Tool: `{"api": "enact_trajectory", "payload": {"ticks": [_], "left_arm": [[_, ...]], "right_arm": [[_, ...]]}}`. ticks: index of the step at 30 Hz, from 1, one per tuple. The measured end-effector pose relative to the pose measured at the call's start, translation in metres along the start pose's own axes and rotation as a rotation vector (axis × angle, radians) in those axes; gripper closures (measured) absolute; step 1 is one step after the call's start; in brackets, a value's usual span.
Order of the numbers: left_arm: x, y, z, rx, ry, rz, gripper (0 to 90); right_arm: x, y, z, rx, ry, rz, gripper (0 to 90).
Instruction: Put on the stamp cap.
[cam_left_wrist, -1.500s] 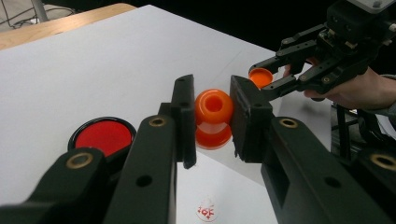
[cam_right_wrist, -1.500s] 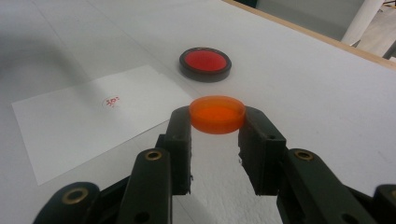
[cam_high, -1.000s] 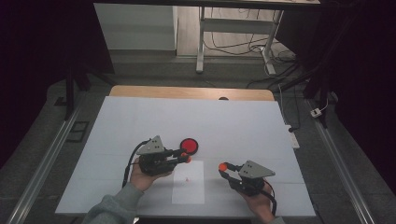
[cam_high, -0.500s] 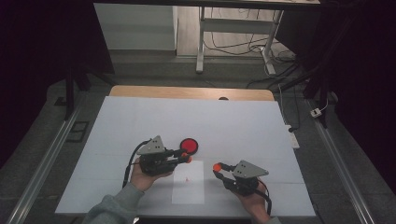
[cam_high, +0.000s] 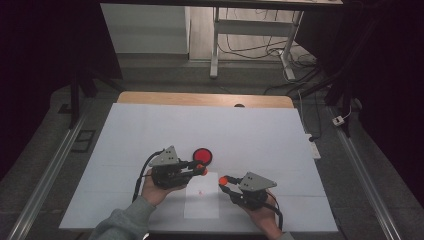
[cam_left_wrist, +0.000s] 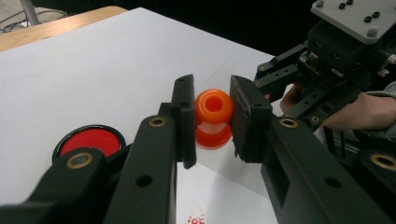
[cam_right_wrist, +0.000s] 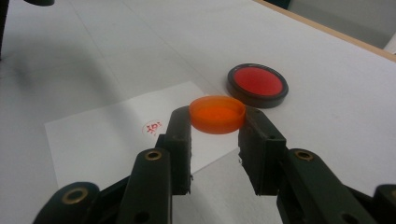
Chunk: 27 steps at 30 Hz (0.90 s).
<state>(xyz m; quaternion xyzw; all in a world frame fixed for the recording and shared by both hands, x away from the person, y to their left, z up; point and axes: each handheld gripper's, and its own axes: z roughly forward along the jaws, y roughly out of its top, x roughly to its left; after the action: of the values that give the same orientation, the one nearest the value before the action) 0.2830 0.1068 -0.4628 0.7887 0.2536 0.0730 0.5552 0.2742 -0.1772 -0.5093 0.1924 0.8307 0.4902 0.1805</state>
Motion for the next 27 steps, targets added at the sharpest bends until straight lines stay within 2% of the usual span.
{"api": "enact_trajectory", "payload": {"ticks": [10, 27], "left_arm": [[-0.006, 0.002, 0.007, 0.005, -0.022, 0.011, 72.1], [-0.011, 0.001, 0.015, 0.024, -0.040, 0.020, 72.1]], "right_arm": [[0.006, 0.007, 0.010, -0.013, 0.025, 0.002, 64.6], [0.012, 0.015, 0.014, -0.034, 0.042, -0.004, 64.6]]}}
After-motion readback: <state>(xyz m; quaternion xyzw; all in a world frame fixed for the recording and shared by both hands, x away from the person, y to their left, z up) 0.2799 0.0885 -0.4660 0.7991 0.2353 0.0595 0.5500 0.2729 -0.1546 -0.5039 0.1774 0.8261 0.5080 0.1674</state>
